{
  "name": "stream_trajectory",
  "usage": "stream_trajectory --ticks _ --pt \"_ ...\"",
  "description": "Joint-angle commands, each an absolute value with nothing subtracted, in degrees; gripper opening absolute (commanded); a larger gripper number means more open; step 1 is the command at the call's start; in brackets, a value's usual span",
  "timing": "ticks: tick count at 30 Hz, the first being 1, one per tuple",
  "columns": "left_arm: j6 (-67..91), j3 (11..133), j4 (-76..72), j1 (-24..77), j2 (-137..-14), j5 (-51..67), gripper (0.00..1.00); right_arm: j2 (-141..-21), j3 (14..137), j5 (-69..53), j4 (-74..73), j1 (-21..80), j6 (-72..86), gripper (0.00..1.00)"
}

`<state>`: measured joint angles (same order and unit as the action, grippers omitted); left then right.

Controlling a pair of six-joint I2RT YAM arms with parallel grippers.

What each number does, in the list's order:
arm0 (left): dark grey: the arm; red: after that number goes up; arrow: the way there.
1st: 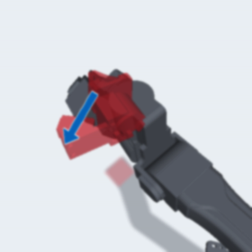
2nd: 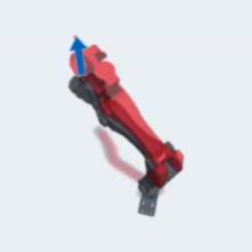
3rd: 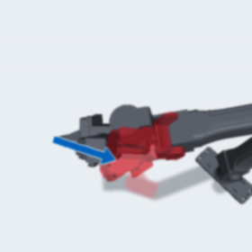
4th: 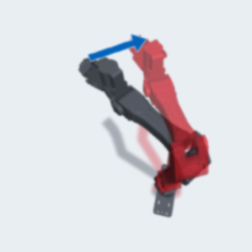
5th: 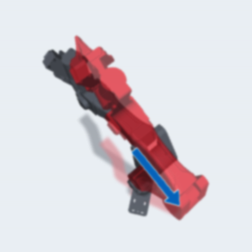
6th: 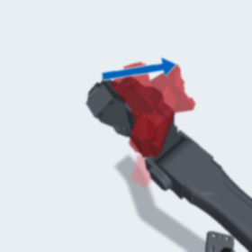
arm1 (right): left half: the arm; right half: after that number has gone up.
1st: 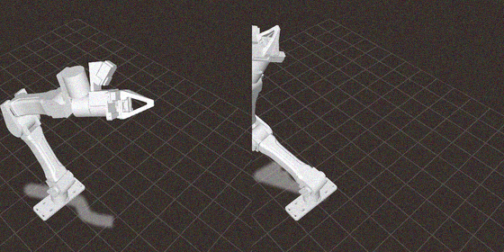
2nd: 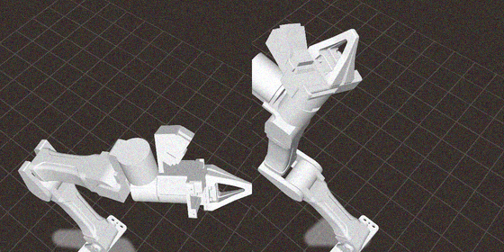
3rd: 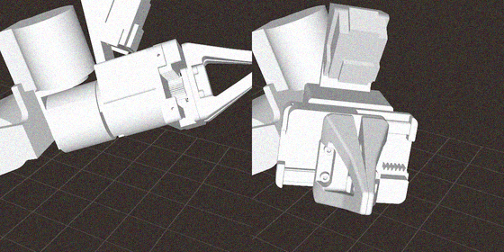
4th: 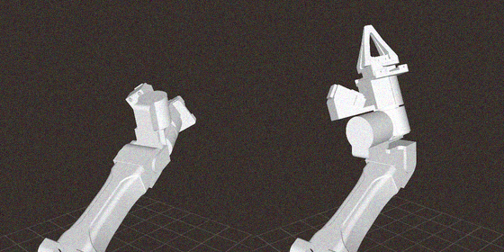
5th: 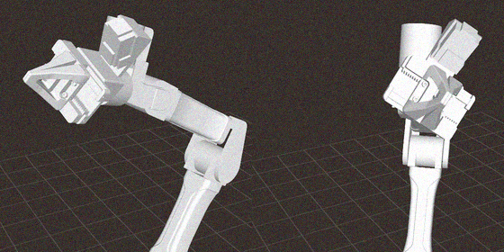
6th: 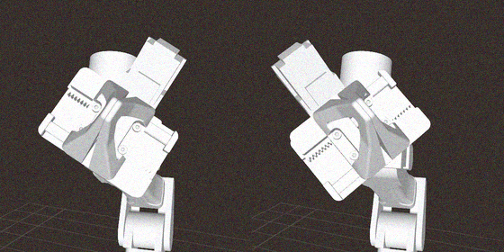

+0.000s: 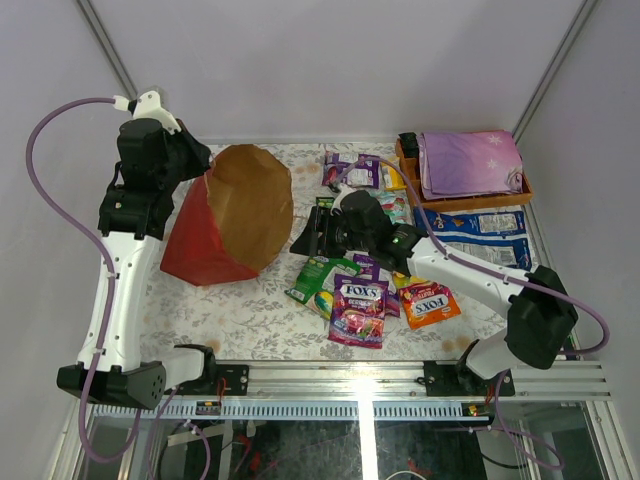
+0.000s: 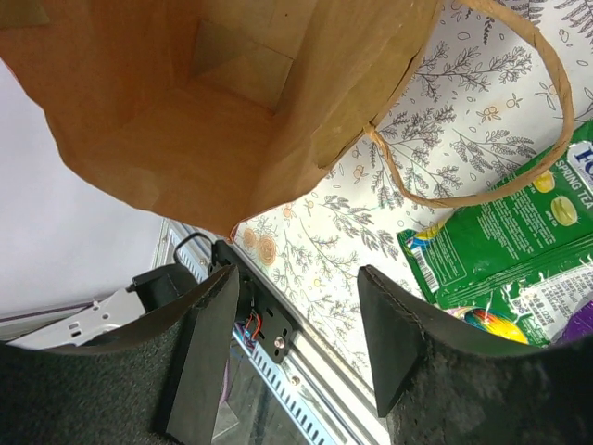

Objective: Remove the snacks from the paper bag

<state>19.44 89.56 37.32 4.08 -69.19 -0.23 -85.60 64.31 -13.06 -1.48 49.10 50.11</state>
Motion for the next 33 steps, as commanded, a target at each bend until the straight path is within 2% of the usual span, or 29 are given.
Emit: stream_trajectory --ticks 1,7,12,18,24,33 --pt "18.5 90.88 36.04 3.74 -69.29 -1.15 0.0 -85.75 65.64 -11.69 -1.14 49.61 48.79 0.63" --pt "18.1 90.88 36.21 3.69 -69.11 -1.39 0.0 -83.76 64.14 -5.44 -2.27 48.33 45.46 0.7" --pt "17.65 90.92 36.43 3.74 -69.06 -1.69 0.0 -84.3 64.76 -6.08 -4.96 44.56 45.28 0.7" --pt "17.71 90.88 36.48 3.69 -69.12 -1.65 0.0 -79.47 60.83 -2.77 -4.69 41.55 44.05 0.71" --pt "17.75 90.53 36.3 3.75 -69.01 -1.64 0.0 -79.58 59.26 -5.41 -3.29 38.53 44.22 0.72" --pt "17.4 90.55 36.47 3.72 -68.91 -2.19 0.0 -87.49 62.27 -13.83 2.82 38.39 45.94 0.68"
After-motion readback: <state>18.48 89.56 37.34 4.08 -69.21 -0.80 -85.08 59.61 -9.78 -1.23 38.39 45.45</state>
